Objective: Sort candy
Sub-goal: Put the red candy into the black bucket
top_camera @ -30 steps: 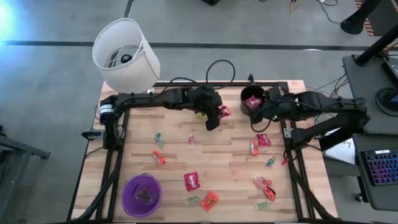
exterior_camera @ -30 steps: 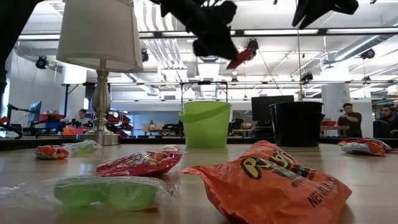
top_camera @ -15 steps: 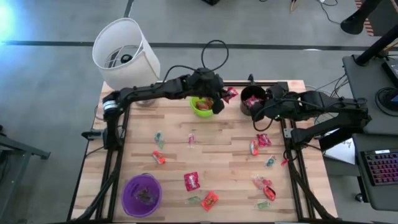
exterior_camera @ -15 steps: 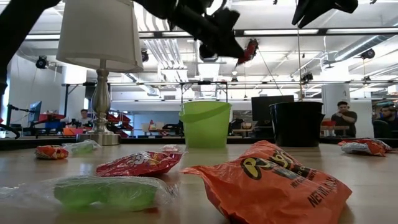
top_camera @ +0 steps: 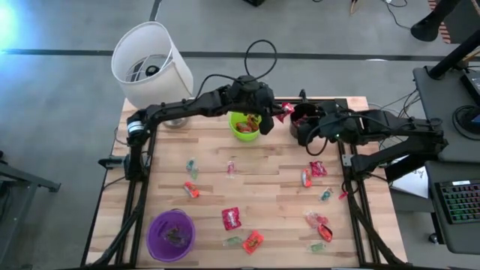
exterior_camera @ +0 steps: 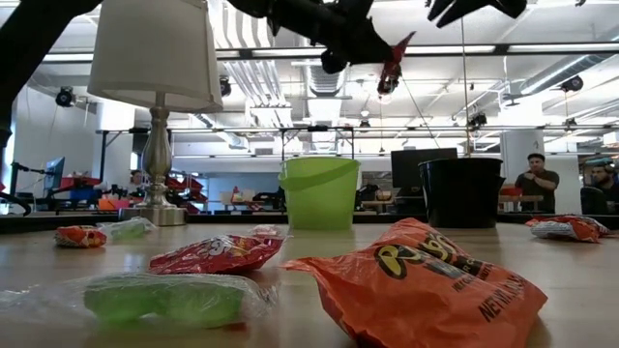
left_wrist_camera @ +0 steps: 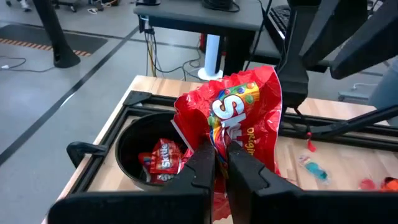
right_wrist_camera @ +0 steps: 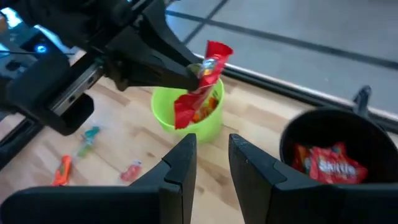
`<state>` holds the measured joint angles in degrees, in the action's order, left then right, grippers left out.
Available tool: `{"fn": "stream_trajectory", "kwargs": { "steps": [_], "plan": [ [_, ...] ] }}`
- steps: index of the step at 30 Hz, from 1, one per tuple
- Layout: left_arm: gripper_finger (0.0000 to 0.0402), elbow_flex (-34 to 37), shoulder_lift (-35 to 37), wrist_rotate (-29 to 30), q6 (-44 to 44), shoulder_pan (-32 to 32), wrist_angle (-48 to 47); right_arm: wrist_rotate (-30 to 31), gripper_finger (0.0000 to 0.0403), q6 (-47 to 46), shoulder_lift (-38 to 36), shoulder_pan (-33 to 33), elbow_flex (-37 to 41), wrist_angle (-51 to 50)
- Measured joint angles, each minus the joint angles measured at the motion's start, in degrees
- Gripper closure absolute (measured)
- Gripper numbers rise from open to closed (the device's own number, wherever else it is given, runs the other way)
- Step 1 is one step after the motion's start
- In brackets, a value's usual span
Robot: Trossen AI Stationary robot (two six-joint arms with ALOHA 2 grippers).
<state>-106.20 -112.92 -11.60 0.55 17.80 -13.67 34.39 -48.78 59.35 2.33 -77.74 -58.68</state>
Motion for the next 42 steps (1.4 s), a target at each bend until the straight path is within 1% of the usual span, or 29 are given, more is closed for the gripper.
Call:
{"fn": "stream_trajectory", "kwargs": {
  "steps": [4, 9, 12, 17, 23, 25, 28, 29, 32, 36, 38, 42],
  "plan": [
    [0.0401, -2.25, 0.00, 0.00, 0.32, -0.04, -2.80, -1.88, 0.0319, 1.39, 0.00, 0.00, -0.21, 1.01],
    [0.0401, -2.81, -0.01, -0.11, 0.55, -0.40, -4.44, -1.41, 0.0319, -1.07, 0.02, 0.00, -0.21, 1.05],
    [0.0401, -2.36, -0.04, -0.22, 0.66, -0.50, -4.60, -1.38, 0.0319, -1.04, 0.00, 0.00, -0.21, 1.10],
    [0.0401, -2.15, -0.04, -1.46, 0.69, -0.50, -5.88, -1.41, 0.0322, 2.59, 0.39, 0.00, -0.41, 1.09],
    [0.0401, -2.15, -0.04, -1.62, 0.69, -0.46, -6.02, -3.50, 0.0324, 5.75, 0.96, 0.00, -0.41, 1.10],
    [0.0401, -2.47, -0.04, -2.31, 0.71, -0.46, -7.24, -5.69, 0.0316, 5.37, 1.05, -0.20, -0.42, 1.12],
    [0.0401, -2.85, -0.04, -2.75, 1.12, -0.46, -7.89, -11.65, 0.0296, 5.32, 1.25, -1.31, -0.41, 1.16],
    [0.0401, -2.85, 0.06, -2.85, 1.46, -0.46, -7.89, -12.43, 0.0288, 5.32, 1.41, -1.56, -0.41, 1.17],
    [0.0401, -2.85, 0.20, -2.88, 1.69, -0.46, -7.85, -10.83, 0.0264, 4.95, 1.74, -1.62, -0.41, 1.41],
    [0.0401, -2.85, 0.24, -2.93, 1.71, -0.50, -7.85, -3.76, 0.0241, 1.18, 1.84, -1.62, -0.43, 4.03],
    [0.0401, -2.85, 0.24, -2.93, 1.71, -0.50, -7.85, -1.63, 0.0233, -1.05, 1.84, -1.64, -0.41, 4.39],
    [0.0401, -2.85, 0.24, -2.93, 1.73, -0.50, -7.18, -0.89, 0.0223, -4.00, 1.95, -1.63, -0.41, 5.22]
  ]
}}
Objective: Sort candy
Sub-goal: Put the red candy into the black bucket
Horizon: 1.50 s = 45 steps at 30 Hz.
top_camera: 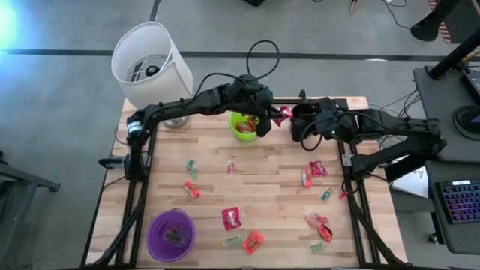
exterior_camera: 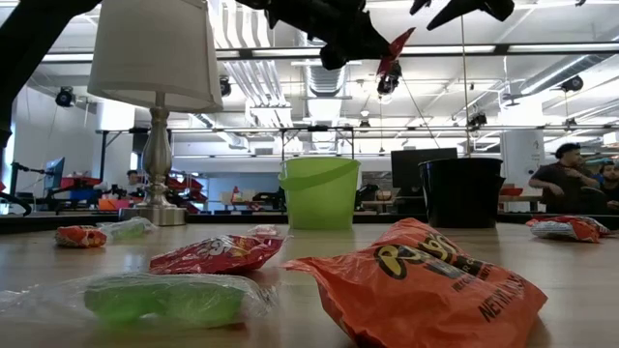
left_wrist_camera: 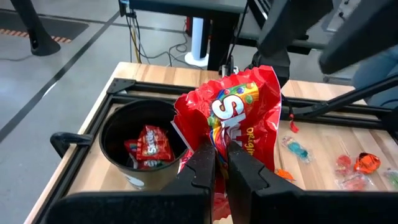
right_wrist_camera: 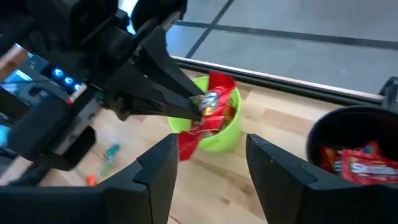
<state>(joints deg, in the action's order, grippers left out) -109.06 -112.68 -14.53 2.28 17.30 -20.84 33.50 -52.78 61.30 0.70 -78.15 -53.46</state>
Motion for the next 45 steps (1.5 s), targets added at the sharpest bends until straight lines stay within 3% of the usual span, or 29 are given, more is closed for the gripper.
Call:
{"fn": "stream_trajectory", "kwargs": {
  "steps": [18, 22, 31, 45],
  "plan": [
    [0.0401, 0.00, 0.02, -1.66, 0.00, -0.11, 2.82, 2.93, 0.0222, 1.19, 5.82, -5.55, 0.21, 5.02],
    [0.0401, 0.00, 0.02, -1.51, 0.01, -0.02, 2.82, 2.82, 0.0256, 2.79, 5.88, -5.98, 0.17, 5.57],
    [0.0401, 0.00, 0.02, -0.76, 0.24, 0.46, 2.80, 2.09, 0.0383, 4.66, 5.88, -5.98, 0.12, 6.26],
    [0.0379, 0.00, 0.02, 1.29, 0.31, 1.02, 3.51, 1.42, 0.0390, 7.92, 5.55, -6.07, -0.13, 6.48]
  ]
}}
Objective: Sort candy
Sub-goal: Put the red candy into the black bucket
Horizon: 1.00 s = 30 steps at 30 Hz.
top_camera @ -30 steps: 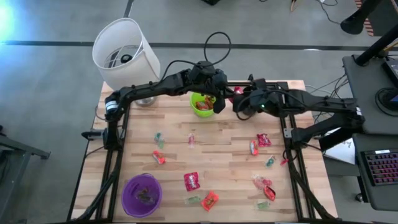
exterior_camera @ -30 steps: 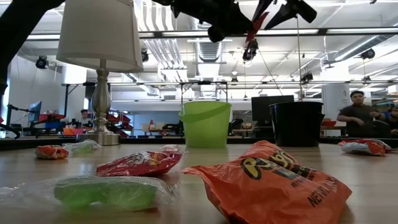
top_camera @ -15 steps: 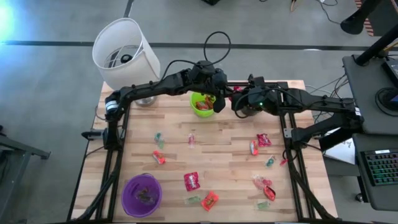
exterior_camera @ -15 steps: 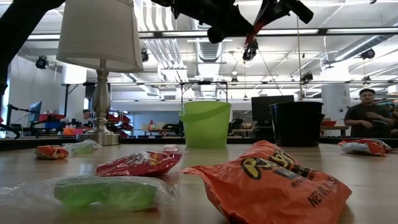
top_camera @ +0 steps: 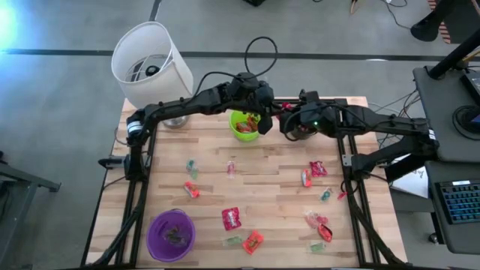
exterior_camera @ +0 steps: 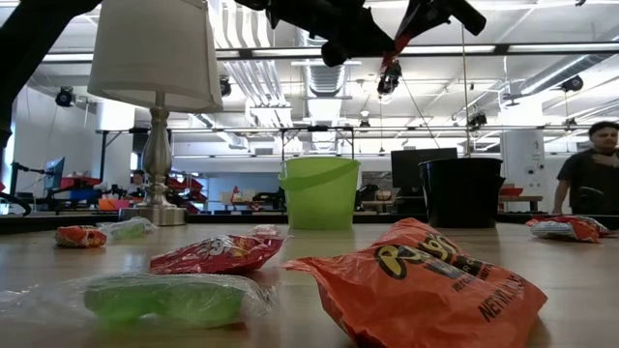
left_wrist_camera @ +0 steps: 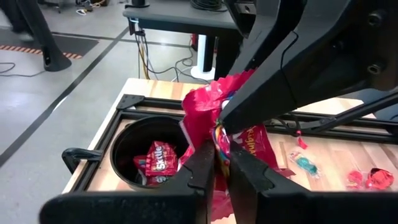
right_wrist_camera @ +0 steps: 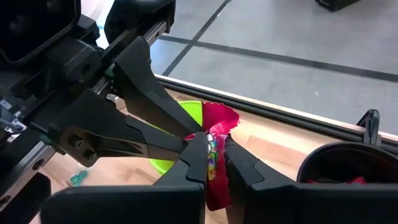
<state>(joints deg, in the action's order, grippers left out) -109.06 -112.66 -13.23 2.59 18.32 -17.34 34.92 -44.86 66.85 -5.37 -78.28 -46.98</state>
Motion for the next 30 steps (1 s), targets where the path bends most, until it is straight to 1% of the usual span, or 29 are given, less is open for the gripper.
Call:
{"fn": "stream_trajectory", "kwargs": {
  "steps": [4, 10, 15, 18, 22, 30],
  "plan": [
    [0.0353, 0.00, 0.02, 0.19, -0.02, 0.09, 0.33, -0.23, 0.0391, 1.03, -0.54, 0.00, 0.00, -0.02],
    [0.0301, 0.00, 0.09, 0.49, 0.51, 0.33, 0.26, -0.44, 0.0391, 1.44, -1.18, 0.07, 0.00, -0.74],
    [0.0270, 0.00, 0.70, 3.37, 1.88, 0.92, -0.57, -0.42, 0.0391, 1.42, -1.60, 0.00, 0.00, -4.12],
    [0.0261, 0.00, 1.41, 4.17, 1.88, 1.90, -0.81, -0.47, 0.0391, 1.40, -2.26, -0.27, 0.00, -6.54],
    [0.0260, -0.01, 2.48, 4.16, 1.89, 2.95, -3.10, -0.34, 0.0391, 1.40, -3.58, -1.18, 0.00, -10.16],
    [0.0265, -0.02, 5.61, 3.86, 7.23, 4.13, -15.54, 0.36, 0.0391, 0.70, -3.78, -6.81, 1.01, -24.65]
  ]
}}
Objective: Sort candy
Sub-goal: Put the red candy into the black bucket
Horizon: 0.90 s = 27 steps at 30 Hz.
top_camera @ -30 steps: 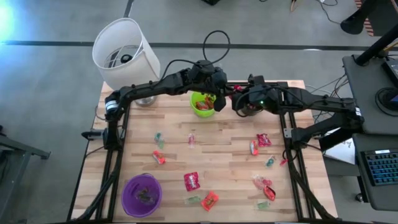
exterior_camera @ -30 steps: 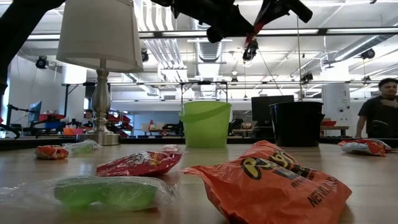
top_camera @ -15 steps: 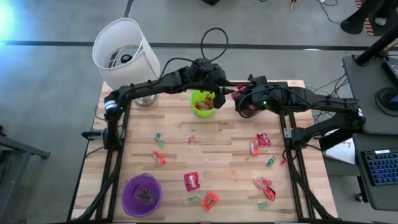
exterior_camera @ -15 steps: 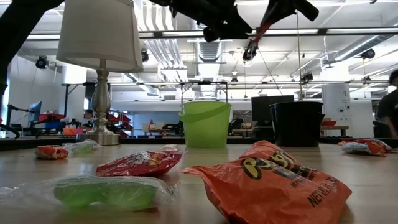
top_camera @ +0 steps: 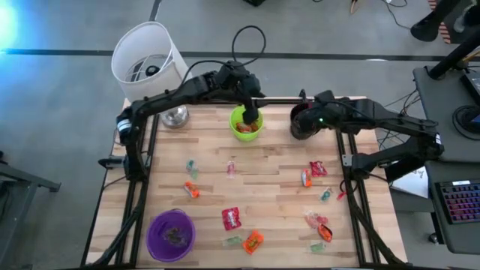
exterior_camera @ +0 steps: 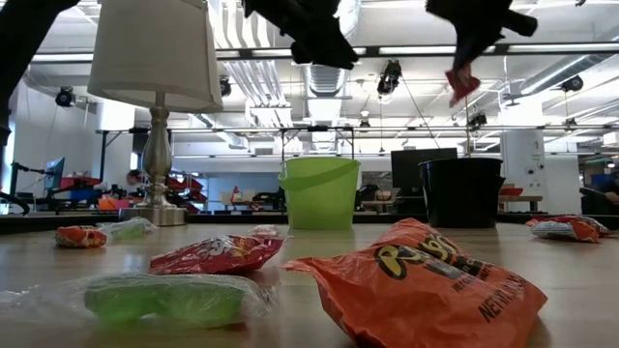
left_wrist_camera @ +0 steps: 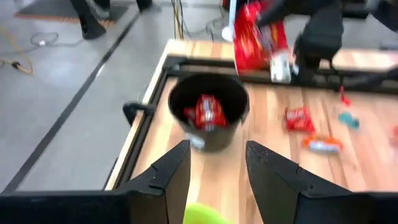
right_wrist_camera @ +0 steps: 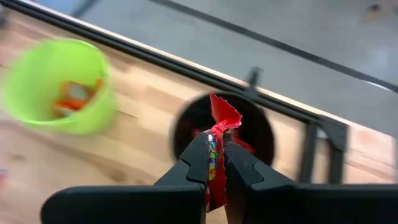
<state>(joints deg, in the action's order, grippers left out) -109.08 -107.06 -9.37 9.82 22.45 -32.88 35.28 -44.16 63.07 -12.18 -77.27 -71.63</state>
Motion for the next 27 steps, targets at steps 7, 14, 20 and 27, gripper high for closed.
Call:
{"fn": "stream_trajectory", "kwargs": {
  "steps": [7, 14, 20, 27],
  "plan": [
    [0.0265, 0.00, 3.14, -0.16, 4.48, -0.06, -9.28, 0.84, 0.0390, 3.78, 0.08, -3.18, 2.63, -0.39],
    [0.0265, 0.00, 8.68, -0.17, 4.70, -0.23, -14.14, 0.47, 0.0370, 8.28, 0.11, -7.00, 5.43, -0.06],
    [0.0265, -0.02, 12.82, -0.19, 4.65, -0.23, -19.57, 0.71, 0.0322, 9.07, 0.11, -10.45, 8.49, 0.19],
    [0.0264, -0.02, 14.20, -0.19, 4.08, -0.33, -27.84, 0.80, 0.0294, 10.64, 0.11, -12.57, 8.94, 2.06]
  ]
}}
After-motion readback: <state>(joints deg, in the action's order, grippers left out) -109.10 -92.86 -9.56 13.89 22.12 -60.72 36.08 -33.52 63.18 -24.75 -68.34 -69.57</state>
